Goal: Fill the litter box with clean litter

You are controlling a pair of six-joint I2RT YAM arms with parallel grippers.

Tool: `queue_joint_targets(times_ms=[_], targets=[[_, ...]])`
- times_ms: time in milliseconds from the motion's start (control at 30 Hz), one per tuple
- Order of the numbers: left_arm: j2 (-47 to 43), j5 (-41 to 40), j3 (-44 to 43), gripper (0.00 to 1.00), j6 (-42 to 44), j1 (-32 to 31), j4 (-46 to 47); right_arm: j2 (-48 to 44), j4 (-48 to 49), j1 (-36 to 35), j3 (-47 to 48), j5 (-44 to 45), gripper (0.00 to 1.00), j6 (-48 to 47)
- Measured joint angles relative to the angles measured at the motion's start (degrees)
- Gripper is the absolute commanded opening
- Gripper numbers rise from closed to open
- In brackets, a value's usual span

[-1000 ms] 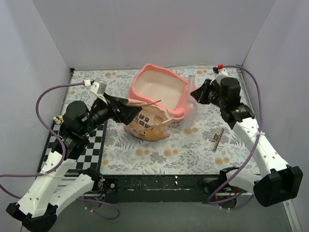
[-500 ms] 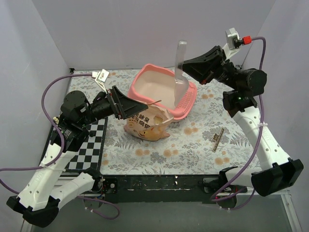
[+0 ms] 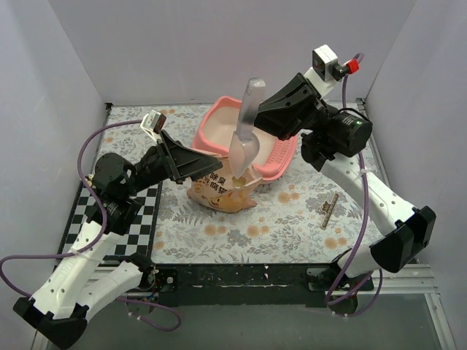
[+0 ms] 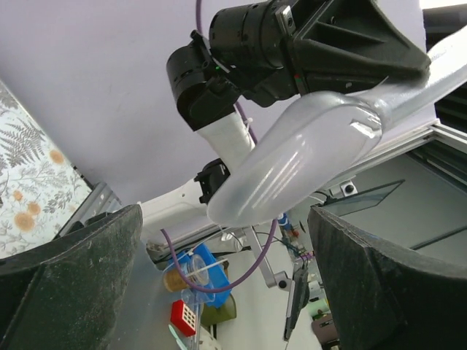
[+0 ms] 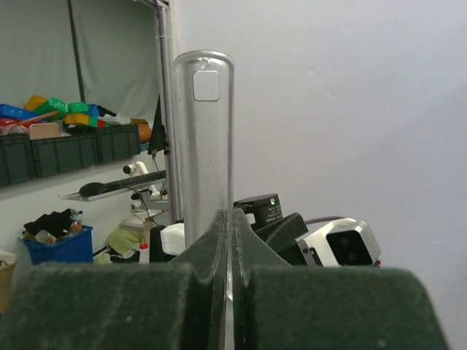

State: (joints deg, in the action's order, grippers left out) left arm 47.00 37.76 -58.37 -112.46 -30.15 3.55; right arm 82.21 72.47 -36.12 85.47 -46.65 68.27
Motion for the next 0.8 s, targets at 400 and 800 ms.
queue_joint_targets(times_ms=[400,800], targets=[[-1.0,1.2,3.6,0.82,-2.1,0.0,11.4,6.3,1.9,-8.6,4.9,5.0,0.01,-6.6],[-1.3,2.4,5.4,0.38,-2.4,0.0,17.2,8.2,2.6,-9.5,4.9,6.3,0.01,-8.7]])
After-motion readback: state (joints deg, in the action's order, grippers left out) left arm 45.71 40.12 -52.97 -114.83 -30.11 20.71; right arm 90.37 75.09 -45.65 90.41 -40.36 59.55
